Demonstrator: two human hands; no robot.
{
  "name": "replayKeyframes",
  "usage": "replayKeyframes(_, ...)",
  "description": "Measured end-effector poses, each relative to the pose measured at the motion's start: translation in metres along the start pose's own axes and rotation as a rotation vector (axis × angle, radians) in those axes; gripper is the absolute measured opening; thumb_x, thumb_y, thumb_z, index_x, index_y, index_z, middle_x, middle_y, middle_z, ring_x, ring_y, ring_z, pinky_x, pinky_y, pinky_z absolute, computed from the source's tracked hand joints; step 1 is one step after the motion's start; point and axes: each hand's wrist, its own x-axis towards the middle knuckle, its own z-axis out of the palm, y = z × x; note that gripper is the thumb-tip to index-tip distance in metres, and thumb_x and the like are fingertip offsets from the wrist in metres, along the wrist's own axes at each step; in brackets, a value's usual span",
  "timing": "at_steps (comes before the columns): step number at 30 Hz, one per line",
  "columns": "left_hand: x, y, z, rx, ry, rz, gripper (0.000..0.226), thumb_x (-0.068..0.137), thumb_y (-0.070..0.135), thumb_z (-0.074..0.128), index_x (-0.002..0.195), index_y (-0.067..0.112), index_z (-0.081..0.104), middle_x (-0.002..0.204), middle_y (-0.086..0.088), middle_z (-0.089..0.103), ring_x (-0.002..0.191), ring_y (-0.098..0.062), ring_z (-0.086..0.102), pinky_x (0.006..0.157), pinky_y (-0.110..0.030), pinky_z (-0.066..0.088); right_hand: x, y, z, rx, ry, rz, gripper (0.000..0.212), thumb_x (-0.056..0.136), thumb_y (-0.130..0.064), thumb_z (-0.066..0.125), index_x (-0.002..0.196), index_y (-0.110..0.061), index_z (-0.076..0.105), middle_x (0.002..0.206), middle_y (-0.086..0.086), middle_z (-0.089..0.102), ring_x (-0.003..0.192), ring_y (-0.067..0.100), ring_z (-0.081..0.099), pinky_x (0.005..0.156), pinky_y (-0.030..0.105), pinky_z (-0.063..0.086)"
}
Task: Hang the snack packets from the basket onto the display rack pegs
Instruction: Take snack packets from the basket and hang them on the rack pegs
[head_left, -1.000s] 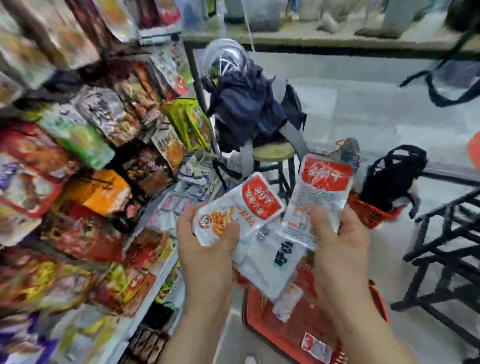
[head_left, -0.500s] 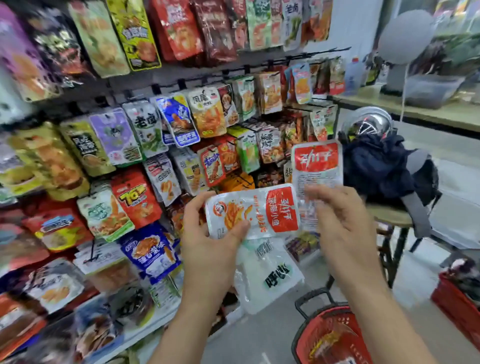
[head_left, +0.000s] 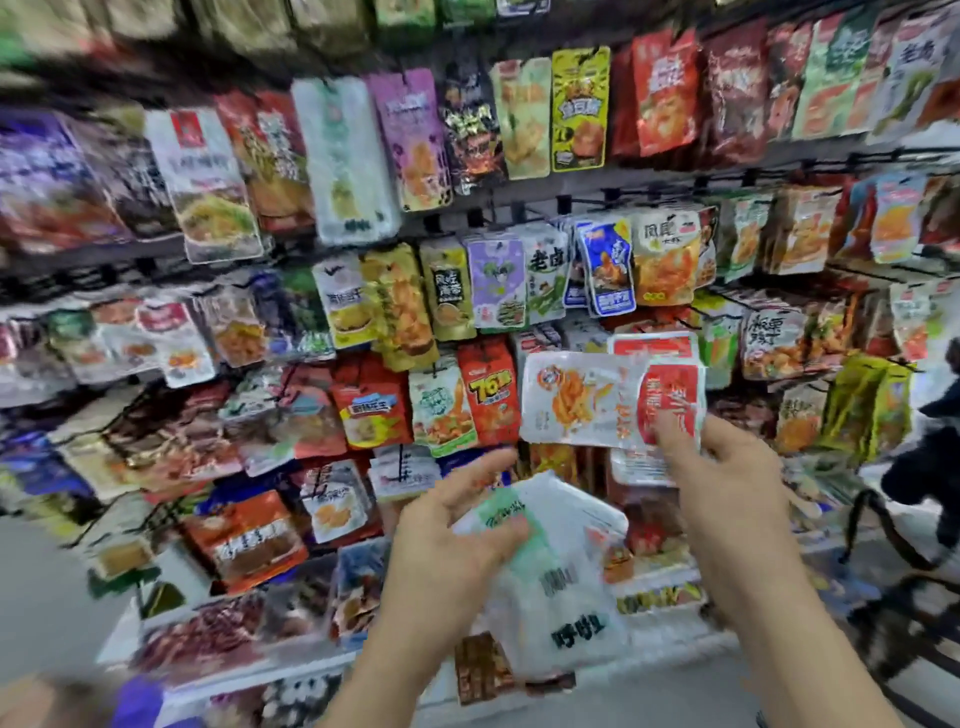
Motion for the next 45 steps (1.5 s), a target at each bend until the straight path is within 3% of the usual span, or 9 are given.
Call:
replayKeyframes(6,0.036,-0.014,-0.111,0.205,0.085,0.065,0.052,0.087,-0.003,0.061,0.075,0.046,0.074,0.09,0.026,0.07,0.088,0.002,0.063,0.073,-0.019,0.047,0.004,-0.013,0.085,-0.211,-0.059,-0.217,0.02,0.077,-0.022,0.08,0.07,-0.005,0.069,0.078,0.013,0.062,0.074,0.023,0.057,0.069,0.033,0.043)
replayKeyframes(11,0.061,-0.012,-0.156,0.224,0.2,0.238,0.028,0.083,0.01,0.047,0.065,0.021,0.066,0.045,0.005,0.046,0.038,-0.008,0.032,0.041,-0.018,0.026,-0.007,-0.018,0.157,-0.426,-0.268,-0.395,0.014,0.083,-0.024,0.073,0.073,-0.014,0.073,0.074,-0.008,0.061,0.079,-0.006,0.057,0.069,0.009,0.04)
replayKeyframes(16,0.083,-0.015,-0.185,0.464,0.114,0.326,0.011,0.089,0.029,0.056,0.096,0.037,0.06,0.076,0.016,0.065,0.065,-0.008,0.058,0.059,-0.029,0.046,-0.013,-0.027,0.209,-0.511,-0.406,-0.428,0.002,0.078,-0.024,0.078,0.079,-0.025,0.078,0.086,-0.01,0.067,0.089,0.001,0.057,0.081,0.01,0.04)
replayKeyframes(19,0.093,-0.019,-0.197,0.642,0.066,0.384,0.009,0.089,0.041,0.061,0.098,0.039,0.062,0.081,0.031,0.059,0.08,0.01,0.054,0.068,-0.009,0.036,-0.008,-0.03,0.227,-0.458,-0.481,-0.407,0.007,0.073,-0.031,0.079,0.075,-0.036,0.074,0.08,-0.015,0.063,0.083,0.001,0.059,0.069,0.01,0.044)
replayKeyframes(25,0.122,-0.029,-0.215,0.58,0.157,0.377,0.011,0.085,0.036,0.07,0.077,0.039,0.063,0.083,0.018,0.058,0.087,0.0,0.056,0.075,-0.019,0.044,0.012,-0.035,0.259,-0.268,-0.511,-0.272,0.018,0.075,-0.027,0.079,0.07,-0.044,0.072,0.095,-0.016,0.069,0.1,-0.016,0.053,0.088,0.012,0.04)
replayKeyframes(29,0.138,-0.023,-0.243,0.472,0.191,0.28,0.019,0.086,0.026,0.07,0.07,0.037,0.067,0.08,0.018,0.068,0.082,0.001,0.062,0.075,-0.021,0.049,0.039,-0.029,0.26,-0.032,-0.734,0.008,0.048,0.067,-0.034,0.078,0.111,-0.052,0.066,0.131,-0.032,0.053,0.127,-0.009,0.044,0.102,0.036,0.046)
replayKeyframes(34,0.159,-0.009,-0.28,0.248,0.401,0.201,0.012,0.075,0.033,0.069,0.065,0.037,0.074,0.075,0.014,0.073,0.073,0.0,0.067,0.065,-0.016,0.053,0.07,-0.025,0.284,-0.021,-0.782,-0.047,0.042,0.081,0.004,0.071,0.094,-0.036,0.074,0.093,-0.019,0.074,0.079,-0.004,0.068,0.062,0.012,0.051)
replayKeyframes(42,0.174,-0.011,-0.311,0.267,0.427,0.155,0.017,0.09,0.016,0.062,0.083,0.027,0.074,0.082,0.014,0.074,0.078,0.001,0.067,0.067,-0.011,0.049,0.09,-0.033,0.332,-0.782,-0.843,-0.532,0.034,0.086,-0.067,0.031,0.076,-0.049,0.059,0.065,-0.021,0.05,0.064,-0.002,0.05,0.057,0.021,0.041)
replayKeyframes(45,0.179,-0.016,-0.329,0.283,0.445,0.145,0.015,0.089,0.012,0.064,0.082,0.02,0.075,0.077,0.013,0.073,0.073,0.001,0.065,0.066,-0.011,0.048,0.098,-0.03,0.352,-0.539,-0.867,-0.549,0.033,0.079,-0.06,0.04,0.058,-0.038,0.052,0.079,-0.007,0.049,0.078,0.007,0.051,0.065,0.023,0.041)
